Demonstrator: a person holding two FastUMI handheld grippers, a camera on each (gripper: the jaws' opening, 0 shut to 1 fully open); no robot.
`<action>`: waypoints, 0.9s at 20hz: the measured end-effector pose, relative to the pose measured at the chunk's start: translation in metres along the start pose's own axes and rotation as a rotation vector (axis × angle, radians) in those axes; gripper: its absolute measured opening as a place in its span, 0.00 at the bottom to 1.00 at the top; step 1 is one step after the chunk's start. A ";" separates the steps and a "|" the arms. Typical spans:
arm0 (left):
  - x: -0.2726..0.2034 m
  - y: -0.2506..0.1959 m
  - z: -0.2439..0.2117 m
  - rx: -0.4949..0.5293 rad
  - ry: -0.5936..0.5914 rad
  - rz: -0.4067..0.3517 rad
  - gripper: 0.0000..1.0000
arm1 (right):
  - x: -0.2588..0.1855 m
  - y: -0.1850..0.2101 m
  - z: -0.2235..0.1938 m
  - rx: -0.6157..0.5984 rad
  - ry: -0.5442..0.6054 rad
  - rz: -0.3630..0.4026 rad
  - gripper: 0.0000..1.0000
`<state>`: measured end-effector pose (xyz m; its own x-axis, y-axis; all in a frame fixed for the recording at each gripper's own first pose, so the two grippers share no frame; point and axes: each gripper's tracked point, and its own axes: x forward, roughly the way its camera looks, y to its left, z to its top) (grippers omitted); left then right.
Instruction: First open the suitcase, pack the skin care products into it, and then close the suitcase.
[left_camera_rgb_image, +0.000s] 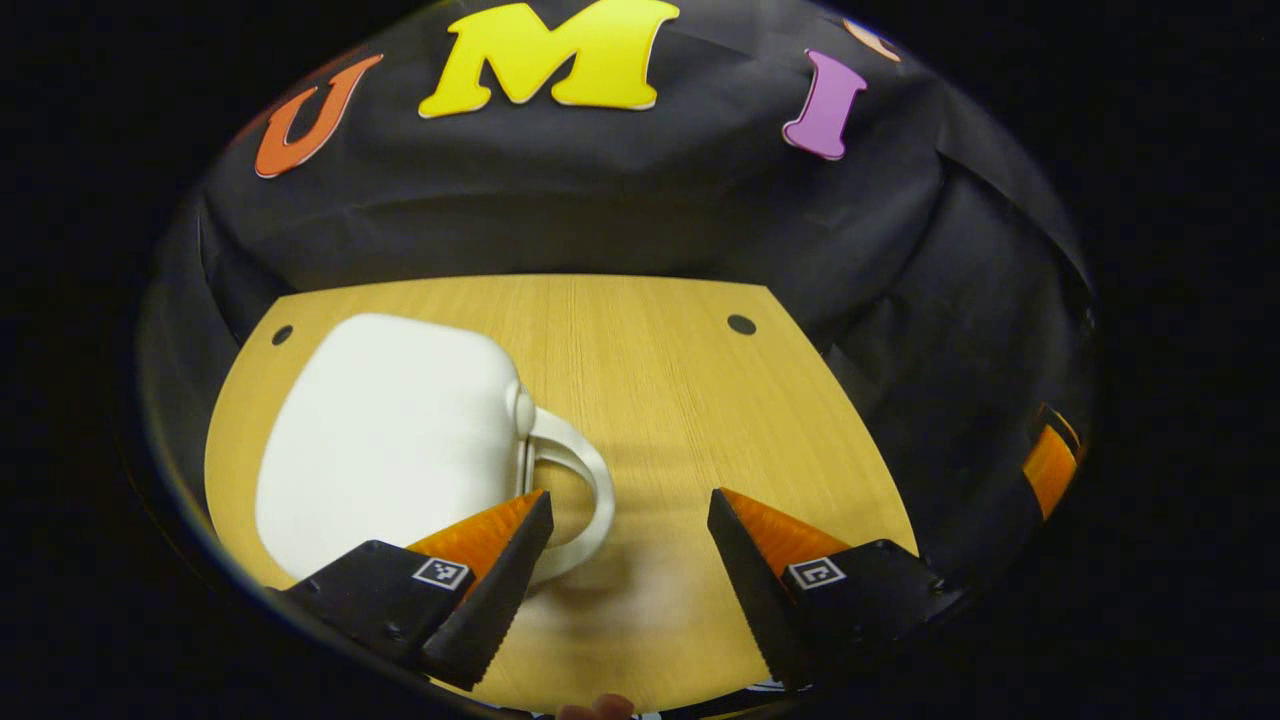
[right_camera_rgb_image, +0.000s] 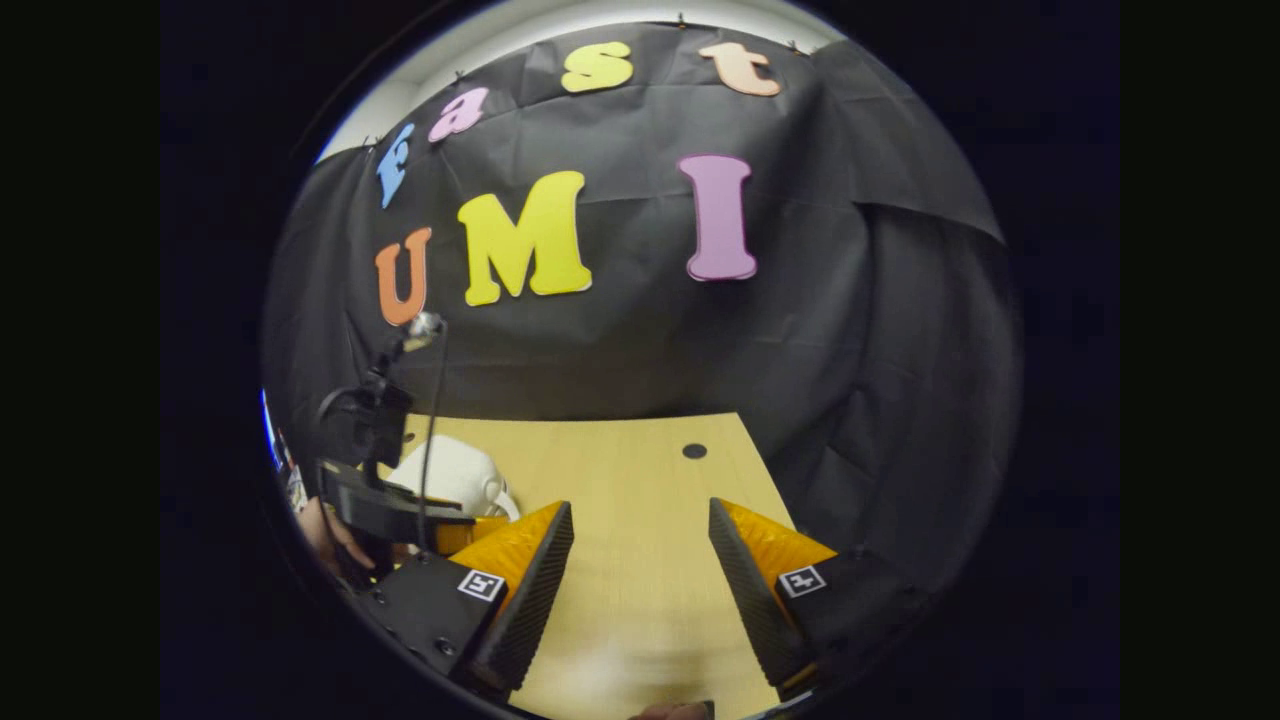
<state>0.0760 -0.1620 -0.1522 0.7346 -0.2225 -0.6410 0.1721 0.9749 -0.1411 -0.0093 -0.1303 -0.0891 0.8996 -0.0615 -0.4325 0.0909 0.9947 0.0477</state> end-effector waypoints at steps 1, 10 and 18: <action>-0.015 0.009 0.026 0.029 -0.084 0.031 0.99 | 0.007 0.009 0.013 -0.021 -0.014 0.009 0.81; -0.170 0.060 0.191 0.064 -0.725 0.201 0.98 | 0.003 0.101 0.174 0.012 -0.407 0.039 0.80; -0.189 0.064 0.184 0.010 -0.779 0.196 0.98 | -0.006 0.130 0.173 -0.012 -0.437 0.007 0.80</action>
<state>0.0687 -0.0591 0.0985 0.9983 0.0086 0.0582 -0.0044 0.9974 -0.0717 0.0710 -0.0145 0.0749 0.9966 -0.0816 -0.0103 0.0819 0.9959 0.0373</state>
